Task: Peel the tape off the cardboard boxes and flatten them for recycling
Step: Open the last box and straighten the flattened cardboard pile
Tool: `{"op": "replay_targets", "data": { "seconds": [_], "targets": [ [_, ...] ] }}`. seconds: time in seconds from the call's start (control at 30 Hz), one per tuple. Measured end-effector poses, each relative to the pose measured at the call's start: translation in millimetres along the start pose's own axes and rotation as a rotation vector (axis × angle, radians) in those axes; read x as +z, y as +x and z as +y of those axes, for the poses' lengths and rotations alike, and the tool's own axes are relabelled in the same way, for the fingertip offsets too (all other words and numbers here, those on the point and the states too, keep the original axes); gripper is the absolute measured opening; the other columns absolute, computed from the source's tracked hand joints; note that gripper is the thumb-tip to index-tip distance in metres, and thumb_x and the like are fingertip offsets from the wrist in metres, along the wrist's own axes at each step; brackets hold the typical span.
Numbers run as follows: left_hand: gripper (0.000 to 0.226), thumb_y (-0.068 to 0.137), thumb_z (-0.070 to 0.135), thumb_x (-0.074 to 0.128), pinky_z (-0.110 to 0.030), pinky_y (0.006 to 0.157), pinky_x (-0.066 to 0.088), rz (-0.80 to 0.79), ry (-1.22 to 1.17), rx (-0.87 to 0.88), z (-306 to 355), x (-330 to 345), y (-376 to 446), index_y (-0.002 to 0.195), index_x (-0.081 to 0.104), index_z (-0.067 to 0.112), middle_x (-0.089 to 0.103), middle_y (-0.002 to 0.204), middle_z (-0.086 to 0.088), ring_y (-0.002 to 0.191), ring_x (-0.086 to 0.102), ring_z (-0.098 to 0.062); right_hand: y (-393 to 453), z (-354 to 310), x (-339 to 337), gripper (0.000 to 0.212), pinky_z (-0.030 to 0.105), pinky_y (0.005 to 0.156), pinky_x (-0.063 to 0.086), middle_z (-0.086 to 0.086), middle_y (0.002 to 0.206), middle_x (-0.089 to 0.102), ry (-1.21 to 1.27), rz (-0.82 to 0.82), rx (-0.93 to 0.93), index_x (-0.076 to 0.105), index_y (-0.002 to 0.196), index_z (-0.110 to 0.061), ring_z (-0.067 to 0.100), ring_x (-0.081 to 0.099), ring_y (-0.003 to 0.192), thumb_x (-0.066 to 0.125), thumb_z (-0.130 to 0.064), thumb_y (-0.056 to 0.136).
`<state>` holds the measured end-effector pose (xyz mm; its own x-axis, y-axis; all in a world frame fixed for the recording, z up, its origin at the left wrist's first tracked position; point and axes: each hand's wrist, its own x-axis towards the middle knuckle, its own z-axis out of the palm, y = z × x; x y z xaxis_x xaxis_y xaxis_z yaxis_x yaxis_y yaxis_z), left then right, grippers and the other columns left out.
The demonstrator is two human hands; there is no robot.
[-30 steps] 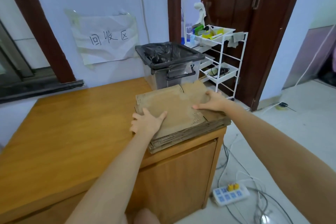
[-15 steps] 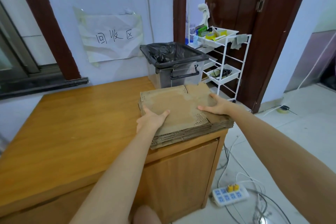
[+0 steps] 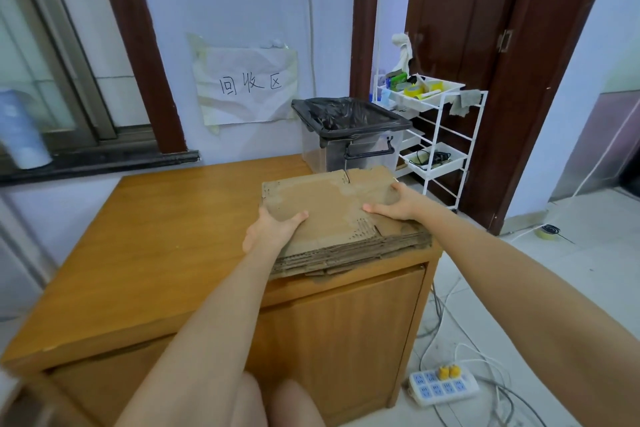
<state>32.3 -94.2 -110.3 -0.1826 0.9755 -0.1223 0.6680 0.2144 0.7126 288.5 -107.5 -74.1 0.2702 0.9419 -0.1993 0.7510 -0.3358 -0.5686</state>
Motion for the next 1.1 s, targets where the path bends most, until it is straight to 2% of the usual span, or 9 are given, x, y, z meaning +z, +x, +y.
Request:
{"op": "replay_targets", "data": {
  "seconds": [0.37, 0.7, 0.83, 0.97, 1.1],
  "targets": [
    [0.103, 0.068, 0.078, 0.06, -0.042, 0.097, 0.041, 0.143, -0.001, -0.012, -54.4, -105.5, 6.0, 0.149, 0.022, 0.026, 0.045, 0.143, -0.007, 0.128, 0.046, -0.034, -23.8, -95.9, 50.0, 0.12, 0.046, 0.112, 0.03, 0.011, 0.156, 0.023, 0.02, -0.041, -0.105, 0.006, 0.153, -0.02, 0.034, 0.031, 0.139, 0.066, -0.074, 0.065],
    [0.105, 0.066, 0.079, 0.061, -0.043, 0.092, 0.048, 0.171, -0.038, -0.037, -79.1, -142.3, 45.1, 0.145, 0.022, 0.023, 0.051, 0.134, -0.009, 0.116, 0.054, -0.034, -0.1, -149.9, 74.6, 0.119, 0.049, 0.107, 0.037, 0.011, 0.152, 0.032, -0.037, -0.033, -0.156, 0.007, 0.151, -0.029, 0.036, 0.04, 0.132, 0.063, -0.081, 0.06],
    [0.102, 0.069, 0.074, 0.063, -0.041, 0.089, 0.045, 0.138, -0.052, -0.091, -75.6, -135.0, 55.2, 0.14, 0.027, 0.011, 0.049, 0.135, -0.013, 0.118, 0.051, -0.035, 15.4, -152.0, 71.9, 0.118, 0.048, 0.109, 0.035, 0.011, 0.155, 0.027, -0.016, -0.069, -0.149, 0.006, 0.152, -0.025, 0.035, 0.037, 0.135, 0.068, -0.074, 0.063],
    [0.112, 0.065, 0.074, 0.067, -0.045, 0.096, 0.046, 0.099, -0.115, -0.137, -66.5, -121.9, 56.9, 0.14, 0.023, 0.004, 0.048, 0.136, -0.015, 0.119, 0.051, -0.036, 27.0, -134.4, 65.0, 0.134, 0.048, 0.112, 0.029, 0.014, 0.158, 0.015, 0.059, -0.086, -0.026, -0.007, 0.151, -0.01, 0.036, 0.028, 0.139, 0.073, -0.069, 0.061],
    [0.132, 0.053, 0.082, 0.067, -0.045, 0.096, 0.048, 0.041, -0.183, -0.162, -55.7, -100.6, 44.3, 0.145, 0.02, -0.001, 0.051, 0.134, -0.016, 0.116, 0.054, -0.036, 21.5, -111.3, 42.5, 0.125, 0.045, 0.105, 0.039, 0.015, 0.152, 0.03, -0.086, -0.119, 0.039, 0.02, 0.149, -0.002, 0.036, 0.041, 0.131, 0.065, -0.078, 0.061]
  ]
}}
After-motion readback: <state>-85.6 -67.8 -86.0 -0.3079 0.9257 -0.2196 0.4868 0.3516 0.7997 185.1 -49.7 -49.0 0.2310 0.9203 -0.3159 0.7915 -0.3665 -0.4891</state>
